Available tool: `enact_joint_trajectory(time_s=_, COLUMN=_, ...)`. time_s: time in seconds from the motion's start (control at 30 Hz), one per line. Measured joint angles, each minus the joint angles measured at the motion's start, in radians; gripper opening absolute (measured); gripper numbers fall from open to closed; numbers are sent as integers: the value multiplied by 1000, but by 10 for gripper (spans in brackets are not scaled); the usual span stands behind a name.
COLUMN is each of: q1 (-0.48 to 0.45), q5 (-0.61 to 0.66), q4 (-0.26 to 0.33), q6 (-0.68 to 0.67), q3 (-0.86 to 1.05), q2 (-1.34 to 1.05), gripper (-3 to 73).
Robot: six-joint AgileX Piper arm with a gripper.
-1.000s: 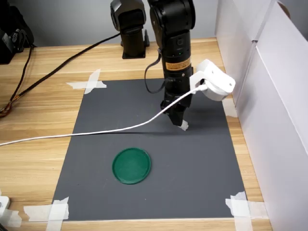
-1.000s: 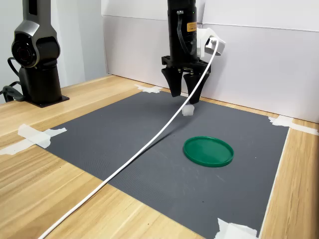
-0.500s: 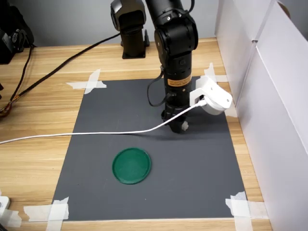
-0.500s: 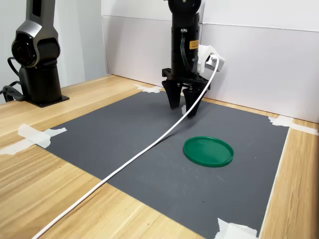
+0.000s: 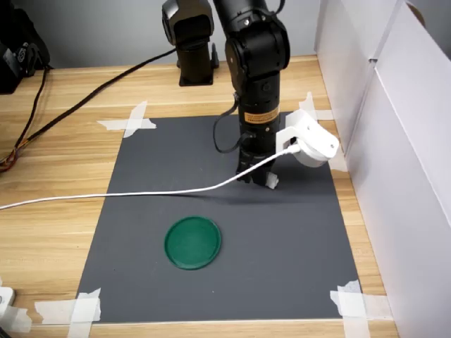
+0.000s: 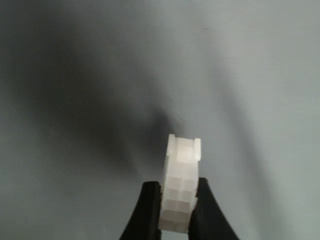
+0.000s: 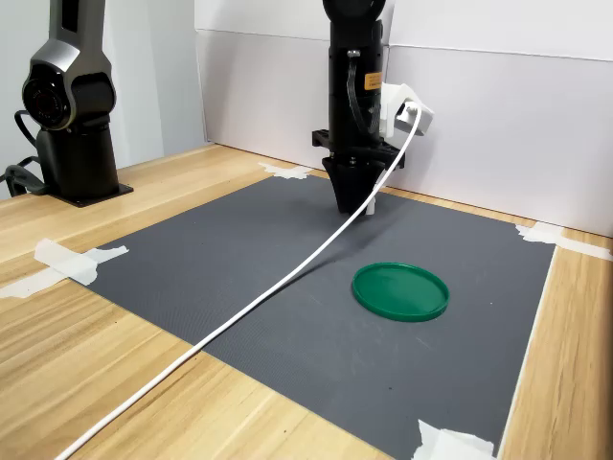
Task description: Grasp a white terminal and put it in the green lid.
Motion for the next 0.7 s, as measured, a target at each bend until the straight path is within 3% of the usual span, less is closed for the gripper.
enact_joint_trajectory(time_s=0.23, q1=-35, q5=6, q4=17, q6=0, q3=0, q2=-86, gripper=87)
enact_joint_trajectory(time_s=0.53, q1=-274, q5=6, q4=26, q6=-45, q3=0, q2=-122, gripper=87)
enact_joint_trajectory(time_s=0.7, q1=-409, q5=0, q4=72, q6=-150, q3=-9, q2=-119, gripper=87)
